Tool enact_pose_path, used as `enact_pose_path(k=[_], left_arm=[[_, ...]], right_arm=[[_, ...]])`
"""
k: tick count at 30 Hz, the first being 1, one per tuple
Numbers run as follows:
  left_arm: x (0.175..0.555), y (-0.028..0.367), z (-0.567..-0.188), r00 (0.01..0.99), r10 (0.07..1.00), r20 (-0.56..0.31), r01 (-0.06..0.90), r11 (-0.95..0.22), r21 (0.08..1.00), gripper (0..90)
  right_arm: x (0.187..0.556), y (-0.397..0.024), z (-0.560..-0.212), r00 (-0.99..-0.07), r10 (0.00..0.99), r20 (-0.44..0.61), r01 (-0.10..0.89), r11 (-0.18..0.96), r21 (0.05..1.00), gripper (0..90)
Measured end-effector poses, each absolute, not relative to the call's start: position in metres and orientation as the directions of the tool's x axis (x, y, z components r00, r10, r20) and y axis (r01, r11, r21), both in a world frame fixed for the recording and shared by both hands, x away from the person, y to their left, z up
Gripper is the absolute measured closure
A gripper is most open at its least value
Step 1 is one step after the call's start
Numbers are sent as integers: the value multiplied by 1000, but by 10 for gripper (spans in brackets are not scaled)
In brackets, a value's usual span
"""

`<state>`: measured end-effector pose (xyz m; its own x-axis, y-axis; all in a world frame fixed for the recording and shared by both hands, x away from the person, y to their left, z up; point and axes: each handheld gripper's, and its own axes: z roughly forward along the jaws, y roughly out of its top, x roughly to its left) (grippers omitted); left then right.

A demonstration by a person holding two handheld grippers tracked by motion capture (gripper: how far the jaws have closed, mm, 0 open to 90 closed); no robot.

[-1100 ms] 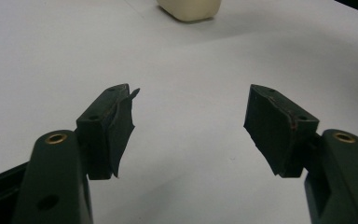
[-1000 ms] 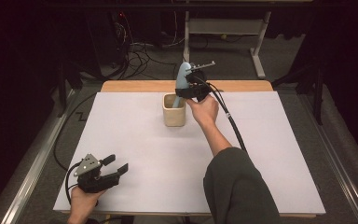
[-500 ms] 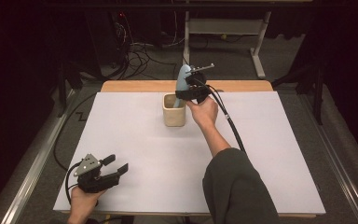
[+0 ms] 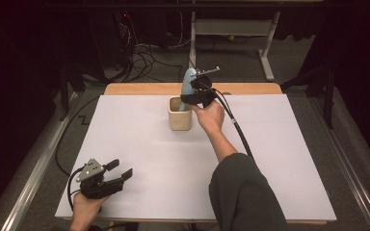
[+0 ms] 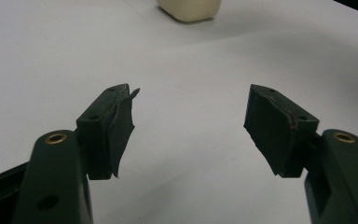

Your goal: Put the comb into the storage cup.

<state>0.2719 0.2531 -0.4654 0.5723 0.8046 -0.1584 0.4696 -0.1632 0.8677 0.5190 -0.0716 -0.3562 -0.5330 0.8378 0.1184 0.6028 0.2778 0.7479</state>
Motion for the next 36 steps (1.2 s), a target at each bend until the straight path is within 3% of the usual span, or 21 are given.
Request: enact_pose_path(k=[24, 36], left_arm=[[272, 253, -465, 573, 805, -157, 467, -163, 869, 330], [272, 253, -465, 574, 804, -156, 468, -166, 868, 329]], right_arm=[[519, -67, -363, -535, 838, 108, 608, 293, 738, 492], [519, -69, -361, -548, 828, 120, 597, 287, 749, 347]])
